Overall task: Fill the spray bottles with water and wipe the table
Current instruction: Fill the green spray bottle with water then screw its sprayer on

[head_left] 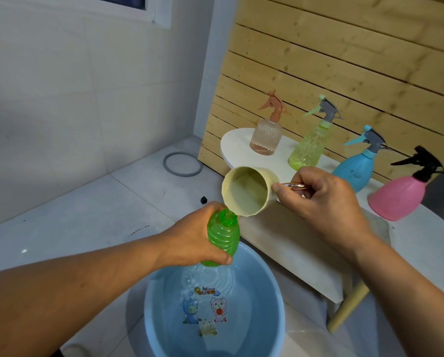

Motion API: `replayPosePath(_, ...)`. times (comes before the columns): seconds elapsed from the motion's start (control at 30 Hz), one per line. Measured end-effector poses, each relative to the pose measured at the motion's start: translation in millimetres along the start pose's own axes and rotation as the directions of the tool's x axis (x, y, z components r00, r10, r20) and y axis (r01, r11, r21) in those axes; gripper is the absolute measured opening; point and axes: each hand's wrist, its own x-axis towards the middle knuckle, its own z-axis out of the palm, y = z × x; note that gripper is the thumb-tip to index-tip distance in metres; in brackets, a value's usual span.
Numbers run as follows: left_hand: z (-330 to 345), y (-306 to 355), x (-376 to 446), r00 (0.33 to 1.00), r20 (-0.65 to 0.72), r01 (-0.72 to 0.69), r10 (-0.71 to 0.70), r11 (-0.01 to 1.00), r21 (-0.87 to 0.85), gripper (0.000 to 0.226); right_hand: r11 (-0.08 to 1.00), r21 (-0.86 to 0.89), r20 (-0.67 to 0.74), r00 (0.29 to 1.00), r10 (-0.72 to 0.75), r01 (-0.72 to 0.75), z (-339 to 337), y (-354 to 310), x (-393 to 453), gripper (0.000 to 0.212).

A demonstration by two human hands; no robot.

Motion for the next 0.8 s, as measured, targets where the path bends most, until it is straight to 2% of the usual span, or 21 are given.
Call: replayPosePath(0.8, 0.1, 0.3, -1.1, 1.000, 0.001, -0.019, 0.019, 1.000, -0.005, 0.083, 0.991, -0.111, -0.007, 0.997, -0.079, 0.078, -3.4, -9.0, -1.7, 0.038)
